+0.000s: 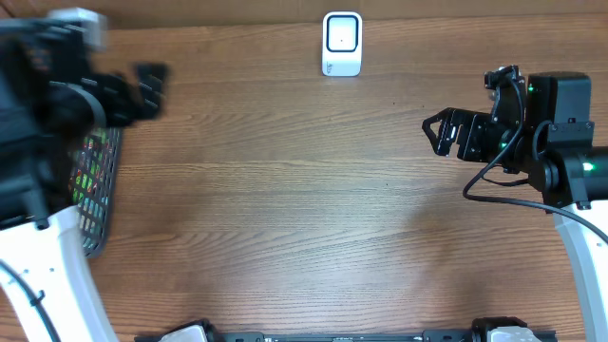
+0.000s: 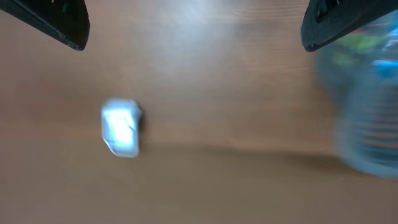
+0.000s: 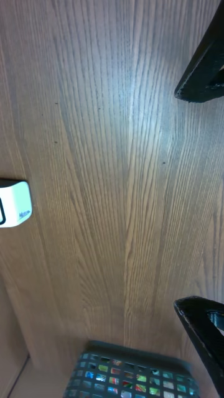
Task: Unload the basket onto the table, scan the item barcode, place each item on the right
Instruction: 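Reach the left gripper into the basket and grasp the green chip bag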
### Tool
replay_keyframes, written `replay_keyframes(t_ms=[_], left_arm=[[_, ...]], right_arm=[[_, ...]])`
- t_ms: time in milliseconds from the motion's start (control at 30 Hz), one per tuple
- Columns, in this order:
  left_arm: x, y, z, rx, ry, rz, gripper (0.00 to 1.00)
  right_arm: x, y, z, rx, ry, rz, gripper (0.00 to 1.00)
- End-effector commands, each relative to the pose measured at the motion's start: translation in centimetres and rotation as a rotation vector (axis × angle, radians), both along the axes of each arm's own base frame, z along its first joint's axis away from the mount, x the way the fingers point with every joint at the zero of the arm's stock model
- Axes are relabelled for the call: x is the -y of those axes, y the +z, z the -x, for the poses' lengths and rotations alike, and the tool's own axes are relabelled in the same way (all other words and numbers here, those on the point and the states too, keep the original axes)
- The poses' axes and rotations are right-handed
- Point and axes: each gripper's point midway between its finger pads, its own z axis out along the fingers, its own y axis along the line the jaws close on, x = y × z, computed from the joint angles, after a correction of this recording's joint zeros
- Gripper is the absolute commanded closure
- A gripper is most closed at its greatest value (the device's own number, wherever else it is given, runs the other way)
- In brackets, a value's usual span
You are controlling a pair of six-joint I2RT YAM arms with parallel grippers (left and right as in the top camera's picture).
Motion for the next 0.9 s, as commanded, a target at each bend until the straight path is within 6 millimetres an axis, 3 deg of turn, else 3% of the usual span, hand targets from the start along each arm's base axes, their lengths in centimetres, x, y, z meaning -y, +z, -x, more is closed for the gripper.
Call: replay_keyframes(t_ms=[0, 33, 67, 167, 267, 333, 567, 600, 800, 867], left_arm=[[-9.3, 3.1, 1.4, 0.057, 0.438, 0.031, 0.0], [-11.3, 3.0, 1.8, 0.055, 0.512, 0.049, 0.0], [-14.1, 2.0, 2.4, 0.035, 0.612, 0.085, 0.0], [-19.9, -1.4, 3.8, -0.052, 0.812, 0.156, 0.0], [-23.8, -5.3, 3.5, -0.146, 0.881, 0.185, 0.0], [-26.0, -9.1, 2.1, -0.235, 0.867, 0.175, 0.0], [-28.9, -18.2, -3.1, -0.379, 0.675, 0.125, 0.0], [-28.9, -19.2, -3.6, -0.392, 0.645, 0.129, 0.0], [-27.1, -30.6, -6.3, -0.56, 0.45, 0.288, 0.02], [-26.5, -32.5, -6.3, -0.604, 0.436, 0.315, 0.02]], right_arm=[[-0.1, 1.4, -0.1, 0.04, 0.01, -0.01, 0.0], [-0.1, 1.4, -0.1, 0.038, 0.01, -0.01, 0.0], [-0.1, 1.3, 0.0, 0.034, 0.01, -0.009, 0.0], [-0.1, 1.2, 0.1, 0.026, 0.01, -0.009, 0.0], [-0.1, 1.1, 0.2, 0.019, 0.009, -0.009, 0.0], [0.0, 0.8, 0.6, -0.001, 0.009, -0.008, 0.0], [0.0, 0.2, 1.2, -0.038, 0.007, -0.004, 0.0], [0.1, 0.2, 1.2, -0.038, 0.007, -0.004, 0.0], [0.1, -0.1, 1.6, -0.059, 0.007, -0.003, 0.0], [0.1, -0.1, 1.6, -0.059, 0.007, -0.003, 0.0]])
